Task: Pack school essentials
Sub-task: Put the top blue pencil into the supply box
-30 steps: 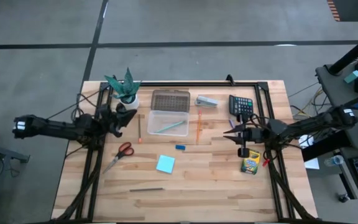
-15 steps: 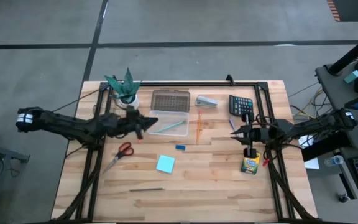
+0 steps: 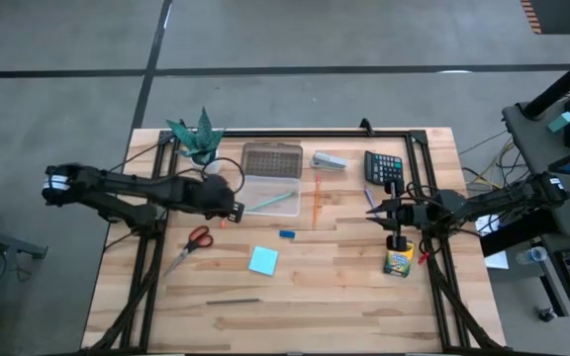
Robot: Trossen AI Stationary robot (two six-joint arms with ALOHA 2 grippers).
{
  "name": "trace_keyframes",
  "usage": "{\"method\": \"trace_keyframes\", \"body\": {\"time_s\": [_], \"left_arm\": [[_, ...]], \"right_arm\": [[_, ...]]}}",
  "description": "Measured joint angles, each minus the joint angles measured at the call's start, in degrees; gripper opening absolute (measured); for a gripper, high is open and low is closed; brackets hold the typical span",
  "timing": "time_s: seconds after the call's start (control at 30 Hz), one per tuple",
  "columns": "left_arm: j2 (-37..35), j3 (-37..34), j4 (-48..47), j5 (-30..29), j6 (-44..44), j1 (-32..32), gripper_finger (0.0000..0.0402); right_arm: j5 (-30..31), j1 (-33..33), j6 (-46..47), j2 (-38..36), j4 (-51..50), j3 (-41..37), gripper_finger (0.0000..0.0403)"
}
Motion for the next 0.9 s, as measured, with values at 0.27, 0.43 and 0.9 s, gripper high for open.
{"method": "trace_keyframes", "body": {"time_s": [0.27, 0.43, 0.9], "left_arm": [[7.83, -0.69, -1.42, 0.34, -2.07, 4.24, 0.0], [12.08, -0.66, -1.36, 0.23, -1.82, 6.76, 0.0], [15.55, -0.7, -0.16, -1.41, 0.78, 8.83, 0.0005]], "right_arm": [[1.01, 0.0, 0.0, 0.0, 0.0, 0.0, 0.0047], [1.01, 0.0, 0.02, 0.0, 0.0, 0.0, 0.0047], [1.07, 0.0, -0.73, 0.0, -0.36, 0.0, 0.0047]]}}
